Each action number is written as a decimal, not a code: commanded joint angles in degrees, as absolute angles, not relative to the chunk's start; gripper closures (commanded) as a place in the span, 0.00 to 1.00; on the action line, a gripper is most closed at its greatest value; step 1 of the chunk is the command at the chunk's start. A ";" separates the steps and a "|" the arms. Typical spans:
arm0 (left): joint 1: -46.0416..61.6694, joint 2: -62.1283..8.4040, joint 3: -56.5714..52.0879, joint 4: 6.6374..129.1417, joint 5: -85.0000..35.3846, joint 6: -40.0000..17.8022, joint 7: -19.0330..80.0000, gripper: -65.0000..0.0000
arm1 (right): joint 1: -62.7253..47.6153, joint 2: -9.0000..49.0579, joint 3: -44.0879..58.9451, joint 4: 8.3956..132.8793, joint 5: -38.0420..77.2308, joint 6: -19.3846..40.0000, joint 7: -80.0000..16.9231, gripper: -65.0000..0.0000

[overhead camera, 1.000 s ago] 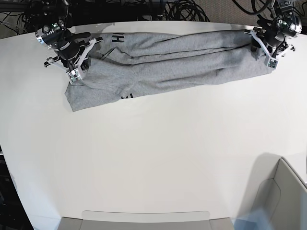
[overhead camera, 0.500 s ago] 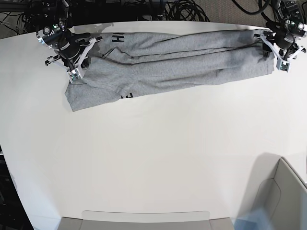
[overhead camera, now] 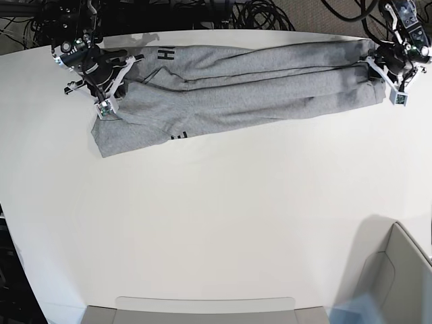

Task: Fold the T-shirt properly
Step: 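Lay the folded hem onto the shoulder edge with both grippers, then drag the left gripper's end of the folded strip toward the right gripper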

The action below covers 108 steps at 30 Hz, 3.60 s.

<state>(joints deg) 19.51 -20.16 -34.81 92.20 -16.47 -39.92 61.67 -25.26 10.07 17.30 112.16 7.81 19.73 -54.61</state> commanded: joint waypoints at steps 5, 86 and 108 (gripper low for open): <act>19.91 -20.88 -35.12 92.44 -15.25 -40.00 68.53 0.51 | -25.01 11.12 17.54 112.92 7.96 20.09 -53.76 1.00; -1.19 -26.86 -32.40 90.15 -15.25 -40.00 79.60 1.00 | -20.09 7.52 17.54 112.13 8.04 20.00 -53.85 0.84; -1.80 -26.95 -32.31 75.82 -5.05 -40.00 64.13 0.80 | -20.18 7.60 17.63 112.13 8.04 20.00 -53.85 0.84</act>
<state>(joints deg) -1.13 -25.87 -31.94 75.09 -5.39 -40.12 64.20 -20.78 7.27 17.41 111.26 7.66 19.92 -55.05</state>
